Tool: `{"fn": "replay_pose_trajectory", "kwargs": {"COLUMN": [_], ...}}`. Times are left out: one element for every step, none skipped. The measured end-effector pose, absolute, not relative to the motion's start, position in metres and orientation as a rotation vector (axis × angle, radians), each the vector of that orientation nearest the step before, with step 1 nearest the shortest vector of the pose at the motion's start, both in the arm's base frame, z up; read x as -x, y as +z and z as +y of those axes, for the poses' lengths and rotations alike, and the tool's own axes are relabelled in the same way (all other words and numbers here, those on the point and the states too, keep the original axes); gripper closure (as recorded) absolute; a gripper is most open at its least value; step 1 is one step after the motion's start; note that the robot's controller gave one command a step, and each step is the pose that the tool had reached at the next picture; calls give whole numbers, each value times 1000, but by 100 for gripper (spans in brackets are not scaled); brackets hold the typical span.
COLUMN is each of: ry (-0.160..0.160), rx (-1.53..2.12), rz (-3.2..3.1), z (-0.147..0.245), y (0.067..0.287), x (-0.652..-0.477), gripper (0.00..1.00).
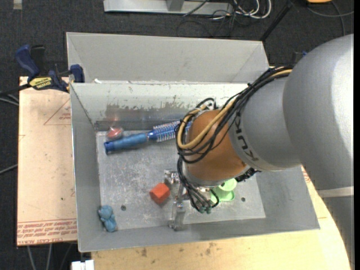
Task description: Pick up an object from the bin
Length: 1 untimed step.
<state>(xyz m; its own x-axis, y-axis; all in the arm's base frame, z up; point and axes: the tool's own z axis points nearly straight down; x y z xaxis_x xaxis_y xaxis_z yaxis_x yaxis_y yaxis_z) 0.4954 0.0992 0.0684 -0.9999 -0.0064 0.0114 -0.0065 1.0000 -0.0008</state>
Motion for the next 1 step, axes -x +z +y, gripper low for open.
{"fn": "replay_pose_trajectory", "kwargs": {"ry": [-8], "rx": [24], "rz": [-3144], "z": [156], "y": [73], "x": [-510], "gripper": [0]}}
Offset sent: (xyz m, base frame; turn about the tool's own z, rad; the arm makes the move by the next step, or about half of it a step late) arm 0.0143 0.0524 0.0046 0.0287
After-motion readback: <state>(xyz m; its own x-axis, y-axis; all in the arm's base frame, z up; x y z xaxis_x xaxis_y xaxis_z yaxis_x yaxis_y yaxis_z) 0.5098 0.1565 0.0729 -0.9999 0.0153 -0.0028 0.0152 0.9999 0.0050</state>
